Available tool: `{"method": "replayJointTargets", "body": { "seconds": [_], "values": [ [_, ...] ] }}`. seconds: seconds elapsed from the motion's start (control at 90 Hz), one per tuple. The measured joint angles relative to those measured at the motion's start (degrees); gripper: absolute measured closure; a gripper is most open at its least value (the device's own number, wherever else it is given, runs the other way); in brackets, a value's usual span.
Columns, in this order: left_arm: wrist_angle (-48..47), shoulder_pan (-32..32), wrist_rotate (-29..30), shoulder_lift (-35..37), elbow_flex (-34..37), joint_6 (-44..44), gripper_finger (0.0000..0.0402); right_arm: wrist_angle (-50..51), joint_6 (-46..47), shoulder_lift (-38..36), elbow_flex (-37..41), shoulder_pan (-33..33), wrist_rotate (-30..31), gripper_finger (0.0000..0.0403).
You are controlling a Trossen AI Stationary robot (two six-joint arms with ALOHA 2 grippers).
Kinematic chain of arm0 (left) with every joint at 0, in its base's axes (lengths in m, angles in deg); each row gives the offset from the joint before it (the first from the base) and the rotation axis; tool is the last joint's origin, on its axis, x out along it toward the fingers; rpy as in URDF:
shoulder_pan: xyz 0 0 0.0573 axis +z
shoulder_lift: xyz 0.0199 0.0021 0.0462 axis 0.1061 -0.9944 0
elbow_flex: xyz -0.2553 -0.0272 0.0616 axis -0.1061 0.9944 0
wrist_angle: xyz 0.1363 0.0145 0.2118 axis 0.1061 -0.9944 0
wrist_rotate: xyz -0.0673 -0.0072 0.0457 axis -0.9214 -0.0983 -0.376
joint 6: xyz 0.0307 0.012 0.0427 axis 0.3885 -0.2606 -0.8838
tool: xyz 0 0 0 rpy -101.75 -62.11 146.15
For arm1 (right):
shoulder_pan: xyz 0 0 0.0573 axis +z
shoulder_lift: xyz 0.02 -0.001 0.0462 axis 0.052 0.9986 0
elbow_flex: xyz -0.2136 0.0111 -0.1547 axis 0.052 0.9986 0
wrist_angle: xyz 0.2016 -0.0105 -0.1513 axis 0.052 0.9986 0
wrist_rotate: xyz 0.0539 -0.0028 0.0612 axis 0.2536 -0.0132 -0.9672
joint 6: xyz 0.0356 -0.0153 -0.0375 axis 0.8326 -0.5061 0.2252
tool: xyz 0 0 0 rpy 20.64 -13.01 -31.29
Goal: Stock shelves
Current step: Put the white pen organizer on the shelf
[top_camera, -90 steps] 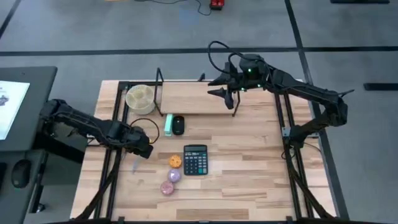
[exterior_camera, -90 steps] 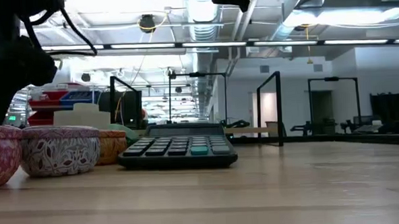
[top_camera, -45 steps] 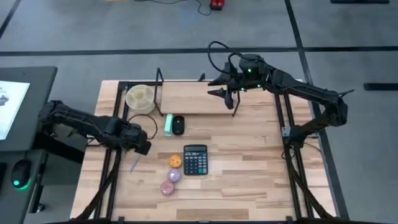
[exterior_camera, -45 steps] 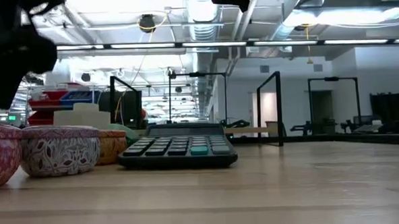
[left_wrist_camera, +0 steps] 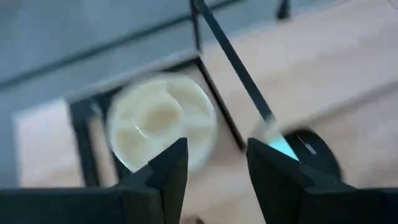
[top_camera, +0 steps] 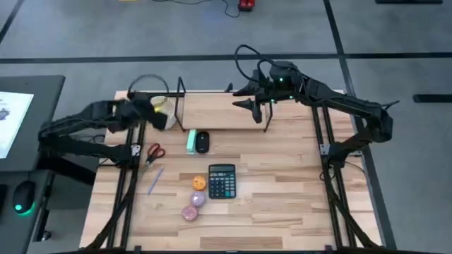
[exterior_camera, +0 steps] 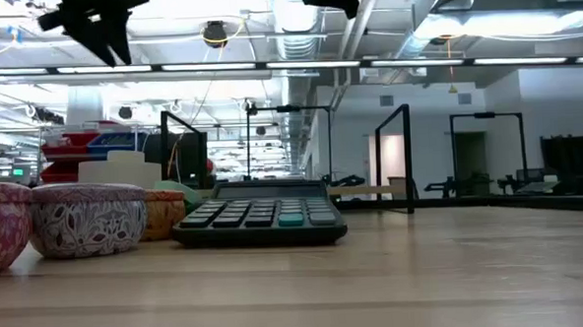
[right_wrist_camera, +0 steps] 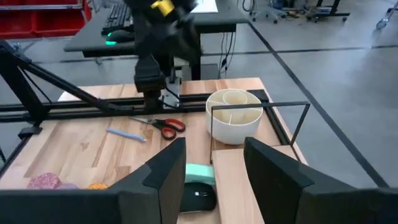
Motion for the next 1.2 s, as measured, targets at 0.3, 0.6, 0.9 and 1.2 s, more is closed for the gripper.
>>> {"method": "replayJointTargets", "body": {
  "seconds": [0.3, 0.6, 0.9, 1.2],
  "values": [
    [2.12, 24.15, -19.41, -9.54, 0.02, -22.79, 0.0236, 0.08, 0.13, 0.0, 0.0, 0.81, 0.0, 0.0251],
    [1.7, 37.23, -36.67, -23.4, 0.04, -36.06, 0.0189, 0.25, 1.68, 0.0, 0.0, 3.65, -0.09, 0.0251],
    [2.76, 37.45, -32.11, -31.33, 0.04, -45.81, 0.0189, 0.86, 1.66, 0.0, 0.0, 5.14, -0.02, 0.0251],
    [2.83, 37.42, -31.78, -35.15, 0.02, -45.59, 0.0247, 0.84, 1.62, 0.0, 0.0, 4.19, 0.26, 0.0251]
  ]
}}
